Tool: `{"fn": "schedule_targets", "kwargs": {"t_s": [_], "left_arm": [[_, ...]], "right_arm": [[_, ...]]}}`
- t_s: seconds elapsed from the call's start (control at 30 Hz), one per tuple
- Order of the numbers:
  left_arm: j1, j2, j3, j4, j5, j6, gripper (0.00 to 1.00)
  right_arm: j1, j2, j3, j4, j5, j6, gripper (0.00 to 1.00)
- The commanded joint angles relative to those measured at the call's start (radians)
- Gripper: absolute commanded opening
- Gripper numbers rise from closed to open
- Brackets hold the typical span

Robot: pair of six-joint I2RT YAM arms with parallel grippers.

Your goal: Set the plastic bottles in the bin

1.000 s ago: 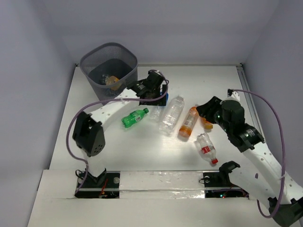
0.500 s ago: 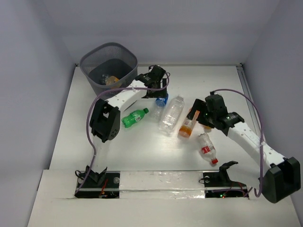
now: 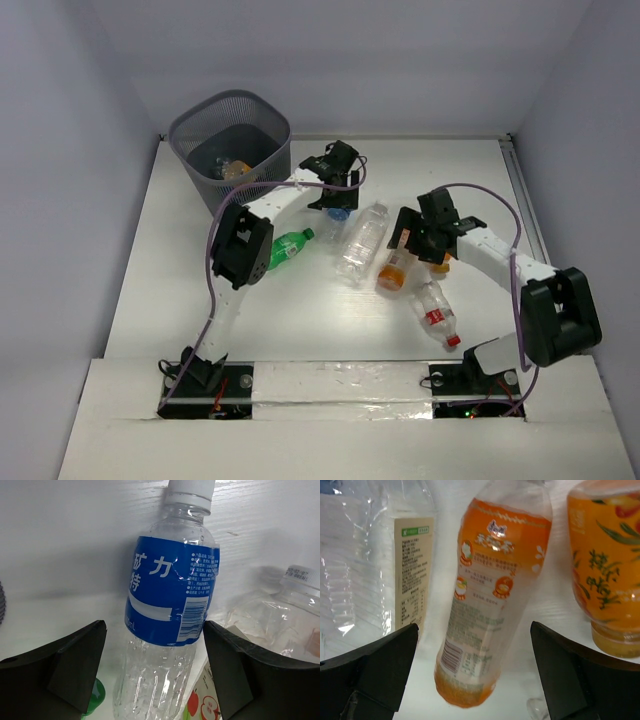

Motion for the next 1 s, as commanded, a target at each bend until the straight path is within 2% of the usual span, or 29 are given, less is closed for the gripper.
{"fn": "schedule_targets", "kwargs": {"t_s": [0.0,0.2,0.27,0.33,0.47,0.6,0.83,0.97], "left_arm": [[0.011,0.021,0.048,-0.021,0.002,0.022,0.75],[0.021,0.040,0.008,-0.004,0.016,0.022,0.67],[0.021,0.028,-0.026,0.022,0.020,0.022,0.60],[0.031,0.011,-0.049,0.039,0.023,0.022,0.53],[0.031,-0.006,-0.067,0.046,0.029,0.016,0.39],[0.031,-0.064,-0.079,0.049,0.040,0.010,0.35],[0.031,-0.261,-0.058,0.031,0.060,0.001,0.30],[0.031,-0.385,0.011,0.017,0.115,-0.014,0.30]], "right_arm": [[-0.003,0.041,0.068,0.070,-0.019,-0.005,0.99],[-0.003,0.120,0.081,0.096,-0.050,0.018,0.94],[-0.003,0.134,0.076,0.104,-0.045,0.022,0.88],[-0.003,0.140,0.074,0.106,-0.043,0.022,0.88],[-0.003,0.151,0.073,0.109,-0.040,0.016,0.77],[-0.003,0.145,0.068,0.112,-0.036,0.005,0.64],[-0.003,-0.010,0.083,0.047,0.018,-0.019,0.62],[-0.003,-0.184,0.096,-0.023,0.018,-0.031,0.61]]}}
